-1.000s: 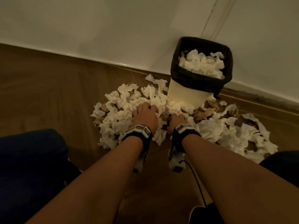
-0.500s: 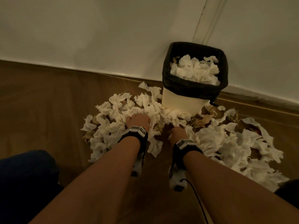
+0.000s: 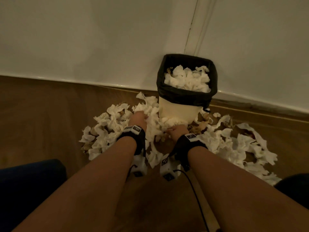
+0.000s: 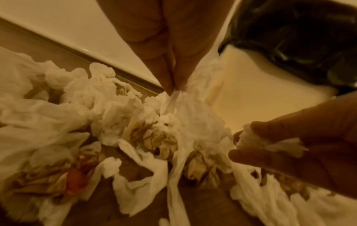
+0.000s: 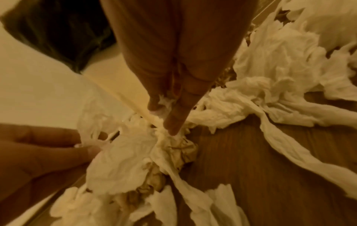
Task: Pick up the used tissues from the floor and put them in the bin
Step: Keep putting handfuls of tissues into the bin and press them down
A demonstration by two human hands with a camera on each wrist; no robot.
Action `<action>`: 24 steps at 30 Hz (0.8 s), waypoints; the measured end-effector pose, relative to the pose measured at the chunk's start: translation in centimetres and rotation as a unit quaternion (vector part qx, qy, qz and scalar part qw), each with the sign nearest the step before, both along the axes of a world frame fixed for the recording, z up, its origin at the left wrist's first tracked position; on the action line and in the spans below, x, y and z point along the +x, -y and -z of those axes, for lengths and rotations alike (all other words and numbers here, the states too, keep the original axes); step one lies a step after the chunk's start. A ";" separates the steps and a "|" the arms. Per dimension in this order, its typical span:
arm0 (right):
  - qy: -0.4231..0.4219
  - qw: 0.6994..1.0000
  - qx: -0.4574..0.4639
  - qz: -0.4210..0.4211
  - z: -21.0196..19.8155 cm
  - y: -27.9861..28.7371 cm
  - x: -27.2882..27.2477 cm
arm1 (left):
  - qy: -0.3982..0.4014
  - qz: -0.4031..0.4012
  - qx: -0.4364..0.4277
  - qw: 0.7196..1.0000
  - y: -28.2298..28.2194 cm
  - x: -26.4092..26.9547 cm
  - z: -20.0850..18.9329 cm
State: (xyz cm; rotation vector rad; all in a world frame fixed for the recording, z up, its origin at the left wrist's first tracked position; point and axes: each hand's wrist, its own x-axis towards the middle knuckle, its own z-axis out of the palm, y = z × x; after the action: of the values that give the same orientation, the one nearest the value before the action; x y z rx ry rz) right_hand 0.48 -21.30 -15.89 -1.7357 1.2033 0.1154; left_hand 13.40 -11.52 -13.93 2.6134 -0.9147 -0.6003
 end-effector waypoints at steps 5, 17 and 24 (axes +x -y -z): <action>0.090 0.996 0.020 0.007 -3.1 0.3 -0.2 | -0.043 -0.055 -0.114 0.991 -0.8 0.2 -3.3; 0.375 0.908 0.040 0.184 -17.3 3.2 -1.5 | 0.034 -0.055 -0.235 0.970 0.2 0.0 -16.0; 0.341 0.923 -0.015 0.180 -21.1 6.1 -2.5 | 0.001 -0.023 -0.267 0.963 2.7 -0.8 -19.9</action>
State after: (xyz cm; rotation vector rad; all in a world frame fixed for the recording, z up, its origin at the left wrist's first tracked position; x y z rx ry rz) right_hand -2.00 -27.42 5.20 -1.3657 0.9637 -0.6794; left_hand 12.59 -14.19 6.02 2.1400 -0.8689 -0.2850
